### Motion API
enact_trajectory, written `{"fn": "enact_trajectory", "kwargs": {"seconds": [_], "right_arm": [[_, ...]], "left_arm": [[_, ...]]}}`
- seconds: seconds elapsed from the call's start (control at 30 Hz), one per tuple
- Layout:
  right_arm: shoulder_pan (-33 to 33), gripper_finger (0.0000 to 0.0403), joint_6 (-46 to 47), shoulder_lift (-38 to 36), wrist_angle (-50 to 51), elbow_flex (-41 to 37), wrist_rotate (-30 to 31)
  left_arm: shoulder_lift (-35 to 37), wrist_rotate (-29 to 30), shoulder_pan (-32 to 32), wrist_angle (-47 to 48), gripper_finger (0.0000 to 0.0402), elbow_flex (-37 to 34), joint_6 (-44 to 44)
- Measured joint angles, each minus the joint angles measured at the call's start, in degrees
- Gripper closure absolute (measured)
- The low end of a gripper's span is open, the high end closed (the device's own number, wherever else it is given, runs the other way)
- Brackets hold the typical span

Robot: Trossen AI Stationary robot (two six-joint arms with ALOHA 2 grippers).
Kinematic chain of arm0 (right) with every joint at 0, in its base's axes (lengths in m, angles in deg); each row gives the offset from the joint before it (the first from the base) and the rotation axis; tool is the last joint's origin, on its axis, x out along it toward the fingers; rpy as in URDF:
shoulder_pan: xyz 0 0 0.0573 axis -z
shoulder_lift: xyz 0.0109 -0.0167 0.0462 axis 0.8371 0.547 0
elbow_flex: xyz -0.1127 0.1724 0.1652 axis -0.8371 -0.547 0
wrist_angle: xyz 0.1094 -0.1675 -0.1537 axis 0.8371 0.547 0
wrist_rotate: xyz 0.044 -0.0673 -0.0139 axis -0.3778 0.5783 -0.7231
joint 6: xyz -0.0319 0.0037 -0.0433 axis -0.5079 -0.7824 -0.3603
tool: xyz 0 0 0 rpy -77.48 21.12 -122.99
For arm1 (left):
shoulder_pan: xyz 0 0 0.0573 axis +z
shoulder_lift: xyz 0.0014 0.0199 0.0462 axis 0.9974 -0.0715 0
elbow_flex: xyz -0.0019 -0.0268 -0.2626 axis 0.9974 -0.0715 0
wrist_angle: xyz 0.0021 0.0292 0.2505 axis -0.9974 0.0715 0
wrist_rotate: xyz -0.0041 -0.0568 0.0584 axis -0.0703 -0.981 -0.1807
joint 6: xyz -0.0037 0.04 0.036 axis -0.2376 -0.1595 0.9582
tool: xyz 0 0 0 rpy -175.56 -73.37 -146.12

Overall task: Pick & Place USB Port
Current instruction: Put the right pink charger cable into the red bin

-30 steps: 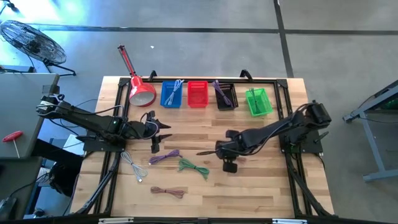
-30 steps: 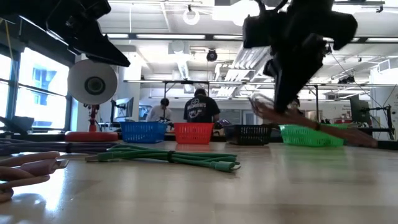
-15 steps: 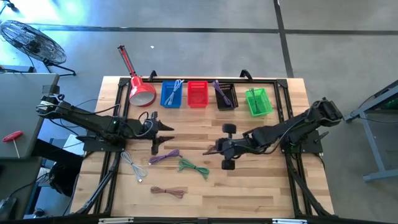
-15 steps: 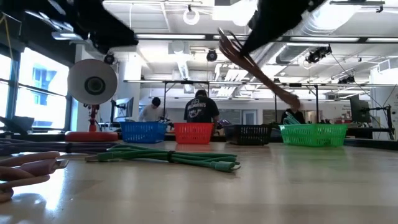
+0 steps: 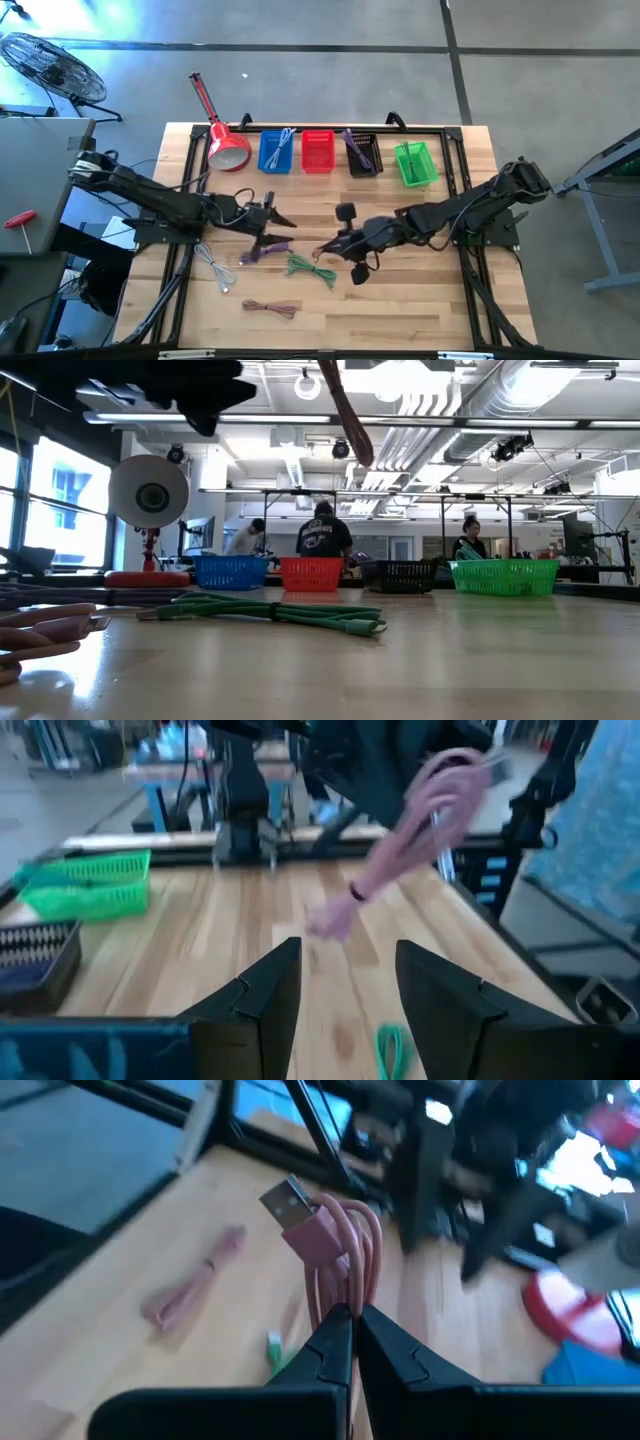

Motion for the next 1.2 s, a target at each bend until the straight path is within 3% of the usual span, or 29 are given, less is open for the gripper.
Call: {"fn": "enact_trajectory", "kwargs": {"seconds": [0.2,0.57,0.8,1.03,1.2], "right_arm": [[0.0,0.0403,-3.1,0.0,-2.3,0.0,-1.5],[1.0,0.0403,-3.7,0.0,-2.9,0.0,-1.2],[2.0,0.0403,-2.6,0.1,-2.7,0.0,-2.4],[2.0,0.0403,-2.6,0.1,-2.7,0.0,-3.1],[2.0,0.0403,-2.6,0.1,-3.1,0.0,-3.2]], "left_arm": [[-8.7,0.0,0.0,-13.0,0.0243,0.3,1.6],[-19.1,-9.1,0.0,-13.3,0.0243,8.8,0.8],[-22.6,-4.3,0.0,-8.2,0.0243,12.6,1.5],[-23.1,3.3,0.0,-9.4,0.0243,12.7,2.1],[-23.2,2.2,0.0,-11.4,0.0243,12.7,3.0]]}}
